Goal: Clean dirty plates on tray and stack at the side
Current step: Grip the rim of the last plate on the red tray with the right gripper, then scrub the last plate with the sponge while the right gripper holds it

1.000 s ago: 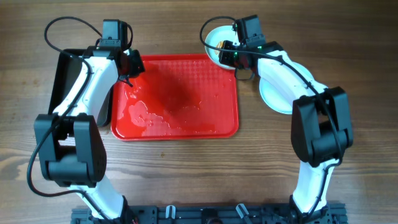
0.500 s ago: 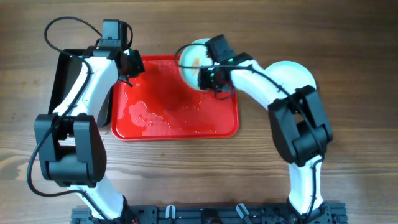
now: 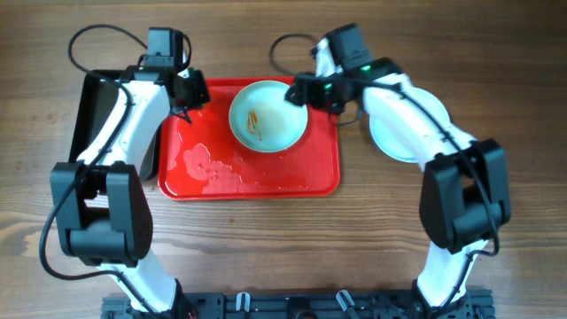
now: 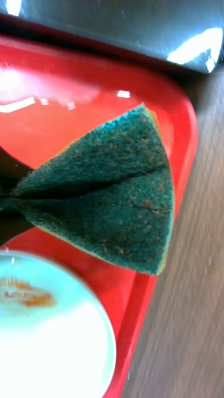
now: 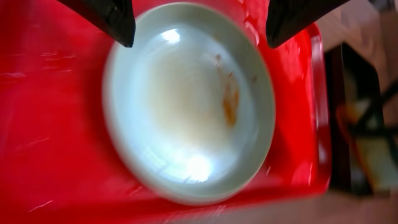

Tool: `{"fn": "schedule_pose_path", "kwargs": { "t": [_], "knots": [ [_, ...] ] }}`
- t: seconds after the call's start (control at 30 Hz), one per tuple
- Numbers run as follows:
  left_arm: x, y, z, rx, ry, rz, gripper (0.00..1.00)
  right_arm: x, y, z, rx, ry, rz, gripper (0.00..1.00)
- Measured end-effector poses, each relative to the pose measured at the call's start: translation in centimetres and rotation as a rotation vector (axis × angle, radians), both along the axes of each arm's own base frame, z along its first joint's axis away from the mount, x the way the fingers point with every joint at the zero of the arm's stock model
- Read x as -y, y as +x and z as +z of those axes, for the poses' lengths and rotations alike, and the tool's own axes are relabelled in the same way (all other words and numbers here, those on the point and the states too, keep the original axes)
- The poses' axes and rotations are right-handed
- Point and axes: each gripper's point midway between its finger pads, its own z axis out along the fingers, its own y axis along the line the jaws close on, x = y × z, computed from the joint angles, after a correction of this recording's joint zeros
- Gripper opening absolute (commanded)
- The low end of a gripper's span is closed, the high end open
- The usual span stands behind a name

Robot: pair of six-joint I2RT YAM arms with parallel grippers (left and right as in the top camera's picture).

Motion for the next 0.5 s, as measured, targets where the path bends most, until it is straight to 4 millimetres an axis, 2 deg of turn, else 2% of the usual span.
{"fn": "schedule_pose_path", "kwargs": {
  "t": [0.07, 0.1, 0.13, 0.17, 0.23, 0.27, 0.3, 0.33, 0.5],
  "knots": [
    [2.3, 0.5, 0.2, 0.028, -0.021, -0.051, 0.04, 1.4, 0.5, -0.9, -0.024, -0.021, -0.040, 0.67],
    [3.3, 0.7, 0.0, 0.036, -0.026, -0.073, 0.04, 1.3, 0.4, -1.7, -0.045, -0.025, -0.048, 0.64],
    [5.1, 0.6, -1.0, 0.022, -0.032, -0.110, 0.04, 0.9, 0.0, -3.7, -0.093, -0.037, -0.051, 0.55],
    [6.2, 0.2, -2.1, -0.003, -0.033, -0.136, 0.04, 0.8, -0.1, -4.1, -0.107, -0.037, -0.058, 0.48],
    [7.2, -0.2, -3.4, -0.034, -0.031, -0.158, 0.04, 0.4, -0.8, -6.8, -0.167, -0.058, -0.058, 0.28],
    [7.4, -0.3, -3.7, -0.041, -0.030, -0.164, 0.04, 0.3, -1.0, -7.6, -0.183, -0.063, -0.055, 0.20],
    [7.7, -0.4, -3.8, -0.042, -0.030, -0.169, 0.04, 0.1, -1.2, -8.2, -0.198, -0.066, -0.060, 0.07],
    [7.7, -0.4, -3.8, -0.042, -0.030, -0.171, 0.04, 0.0, -1.2, -8.4, -0.203, -0.066, -0.061, 0.04],
    [7.8, -0.6, -3.8, -0.049, -0.032, -0.165, 0.04, -2.7, -2.6, -8.5, -0.200, -0.070, -0.013, 0.04]
  ]
}}
